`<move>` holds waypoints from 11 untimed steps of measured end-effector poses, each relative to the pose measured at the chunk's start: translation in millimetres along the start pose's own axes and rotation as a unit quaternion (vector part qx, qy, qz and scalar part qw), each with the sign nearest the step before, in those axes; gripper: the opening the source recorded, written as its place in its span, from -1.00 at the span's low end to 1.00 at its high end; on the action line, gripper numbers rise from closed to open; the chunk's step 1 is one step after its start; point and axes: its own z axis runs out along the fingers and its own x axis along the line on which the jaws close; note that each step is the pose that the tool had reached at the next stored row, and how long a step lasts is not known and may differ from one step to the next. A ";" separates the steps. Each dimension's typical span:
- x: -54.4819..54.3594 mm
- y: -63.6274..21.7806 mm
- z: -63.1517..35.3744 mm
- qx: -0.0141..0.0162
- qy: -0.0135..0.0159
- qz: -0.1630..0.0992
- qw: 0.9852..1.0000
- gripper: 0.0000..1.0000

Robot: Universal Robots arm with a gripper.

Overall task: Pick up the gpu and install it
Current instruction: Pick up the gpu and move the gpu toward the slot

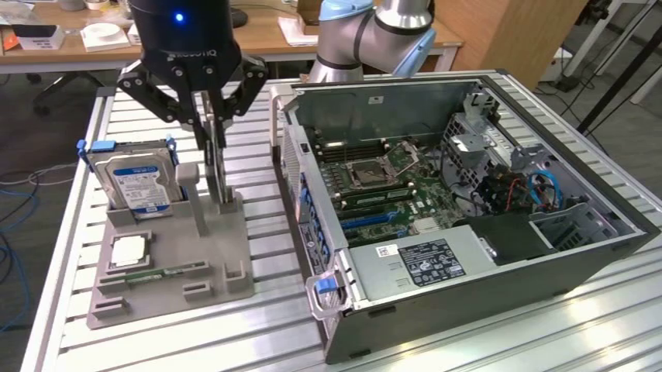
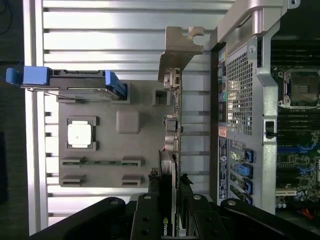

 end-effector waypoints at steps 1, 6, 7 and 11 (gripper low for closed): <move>0.0 0.0 -0.8 0.000 0.000 0.000 1.000 -0.47; -0.1 0.2 -4.6 0.000 0.000 0.000 1.000 -0.47; -0.1 0.2 -5.3 0.000 0.000 0.000 1.000 -0.47; -0.2 0.4 -8.4 0.000 0.000 0.000 1.000 -0.47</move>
